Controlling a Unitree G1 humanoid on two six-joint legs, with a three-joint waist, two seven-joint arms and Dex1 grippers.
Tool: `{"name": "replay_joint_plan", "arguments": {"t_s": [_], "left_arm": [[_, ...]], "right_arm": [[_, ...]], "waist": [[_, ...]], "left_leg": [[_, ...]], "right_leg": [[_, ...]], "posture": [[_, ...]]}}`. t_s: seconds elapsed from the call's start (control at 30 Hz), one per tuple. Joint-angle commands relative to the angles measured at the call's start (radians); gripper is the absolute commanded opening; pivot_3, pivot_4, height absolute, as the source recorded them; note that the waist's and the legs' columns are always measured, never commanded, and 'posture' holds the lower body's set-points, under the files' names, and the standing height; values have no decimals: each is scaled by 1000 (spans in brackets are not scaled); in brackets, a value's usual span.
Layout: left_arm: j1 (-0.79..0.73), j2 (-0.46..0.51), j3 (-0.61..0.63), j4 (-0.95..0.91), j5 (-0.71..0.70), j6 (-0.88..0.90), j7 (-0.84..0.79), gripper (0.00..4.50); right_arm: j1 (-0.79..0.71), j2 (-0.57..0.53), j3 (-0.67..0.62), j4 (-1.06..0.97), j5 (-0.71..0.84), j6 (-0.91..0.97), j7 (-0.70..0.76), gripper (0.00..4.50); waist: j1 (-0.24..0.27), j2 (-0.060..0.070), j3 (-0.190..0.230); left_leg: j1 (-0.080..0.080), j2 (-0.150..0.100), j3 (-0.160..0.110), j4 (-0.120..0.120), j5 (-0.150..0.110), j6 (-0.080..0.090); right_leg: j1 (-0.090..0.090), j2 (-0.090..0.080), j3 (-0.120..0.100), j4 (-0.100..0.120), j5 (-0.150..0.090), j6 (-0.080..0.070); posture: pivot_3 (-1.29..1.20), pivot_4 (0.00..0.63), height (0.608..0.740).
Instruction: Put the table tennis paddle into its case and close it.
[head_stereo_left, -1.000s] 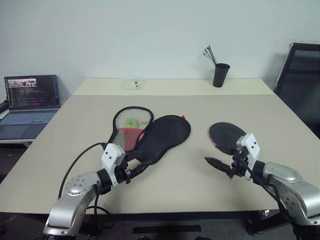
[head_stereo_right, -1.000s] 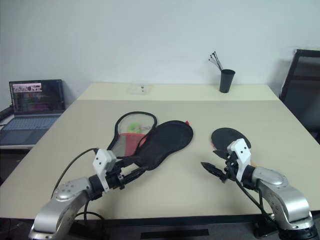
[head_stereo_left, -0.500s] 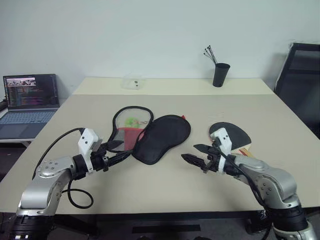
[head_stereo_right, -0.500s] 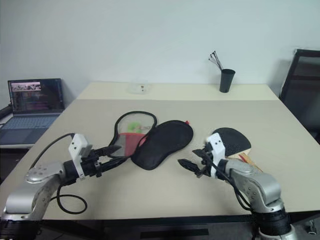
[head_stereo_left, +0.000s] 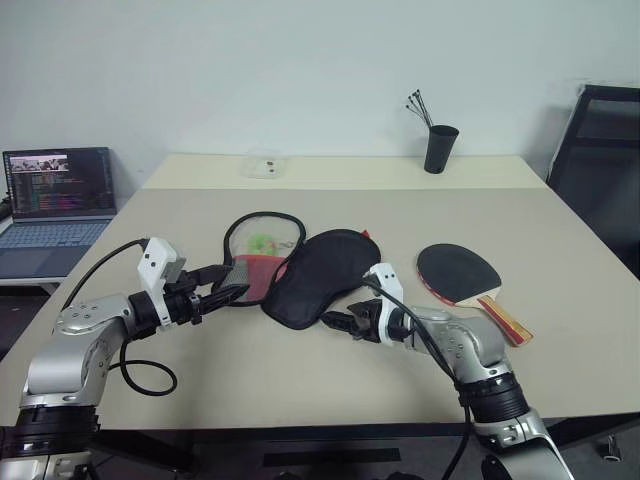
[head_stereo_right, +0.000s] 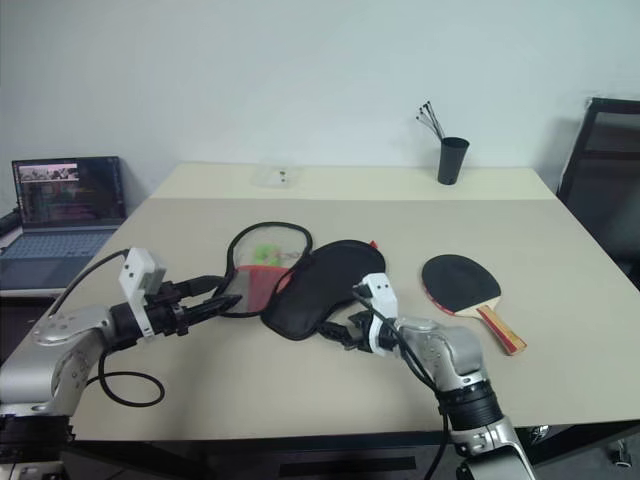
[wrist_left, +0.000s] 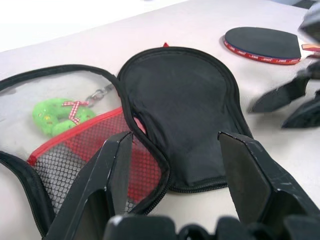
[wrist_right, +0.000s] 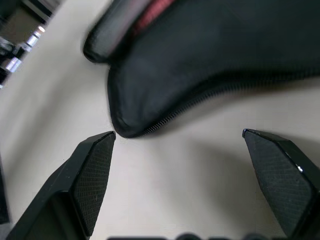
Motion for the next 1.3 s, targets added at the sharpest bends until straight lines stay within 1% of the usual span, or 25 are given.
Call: {"name": "replay_joint_plan", "arguments": {"t_s": [0.03,0.17,0.27,0.4,0.43,0.5,0.57,0.7,0.73,0.77,0.87,1.0,1.1,1.23,1.3], "left_arm": [[-12,8,14,-30,1,-16,-2,2978],[-9,7,14,-30,4,-20,-5,2978],[-6,7,12,-28,9,-27,-10,2978],[-9,3,9,-23,18,-38,-8,2978],[-11,1,9,-22,20,-41,-6,2978],[-11,-3,6,-23,23,-46,-2,2978],[-6,-6,3,-29,26,-48,-1,2978],[4,-12,1,-46,28,-45,-1,2978],[5,-17,1,-55,24,-40,1,2978],[4,-22,-2,-66,20,-34,4,2978],[3,-37,-15,-100,14,-21,8,2978],[6,-50,-22,-128,13,-10,13,2978],[10,-53,-30,-142,15,-6,9,2978],[10,-60,-45,-149,21,-4,5,2978],[8,-60,-55,-149,26,-7,1,2978]], "right_arm": [[-44,39,15,62,-39,-59,3,4486],[-86,106,3,125,-43,-80,5,4486],[-108,137,24,162,-63,-98,16,4486],[-128,177,42,211,-96,-134,17,4486],[-133,187,45,223,-110,-148,8,4311],[-135,196,47,234,-126,-160,5,3931],[-133,199,47,239,-134,-161,9,3281],[-130,205,37,248,-145,-159,6,1887],[-131,206,34,253,-148,-162,4,1462],[-132,206,29,259,-149,-166,0,1175],[-132,198,10,264,-145,-163,-2,10],[-115,163,-7,216,-127,-112,14,10],[-86,90,-1,131,-106,-28,59,10],[-23,-67,19,-3,-68,96,143,10],[-4,-114,22,-31,-58,123,164,10]], "waist": [[0,0,0],[-6,0,0],[-7,0,0],[-7,0,0],[-7,0,0],[-7,0,0],[-6,0,0],[-6,0,0],[-6,0,0],[-6,0,0],[-6,0,0],[-5,0,0],[-1,0,0],[3,0,0],[3,0,0]], "left_leg": [[0,0,0,0,0,0],[1,3,0,0,0,0],[1,11,1,0,0,0],[1,14,1,-1,0,0],[1,14,1,-1,0,0],[1,14,2,-1,0,0],[1,14,2,-1,0,0],[1,14,2,-1,0,0],[1,14,3,-1,0,0],[1,14,3,-1,0,0],[1,14,3,-1,0,0],[1,14,3,-1,0,0],[0,14,3,-1,0,0],[0,13,3,-1,0,0],[0,12,4,-1,0,0]], "right_leg": [[0,0,0,0,0,0],[0,2,0,1,0,0],[0,5,0,1,0,0],[-1,7,0,1,0,-1],[-1,7,0,1,1,-1],[-2,7,1,1,1,-2],[-2,7,1,1,1,-2],[-2,7,1,1,1,-2],[-2,7,2,1,1,-2],[-2,7,2,1,1,-2],[-2,7,2,1,1,-2],[-2,7,2,1,1,-2],[-2,7,2,1,1,-2],[-2,6,2,0,1,-2],[-2,6,2,0,1,-2]], "posture": [[0,150,740],[0,150,740],[0,150,740],[0,150,740],[0,150,740],[0,150,740],[0,150,740],[0,150,740],[0,150,740],[0,150,740],[0,150,740],[0,150,740],[0,150,740],[0,150,740],[0,150,740]]}}
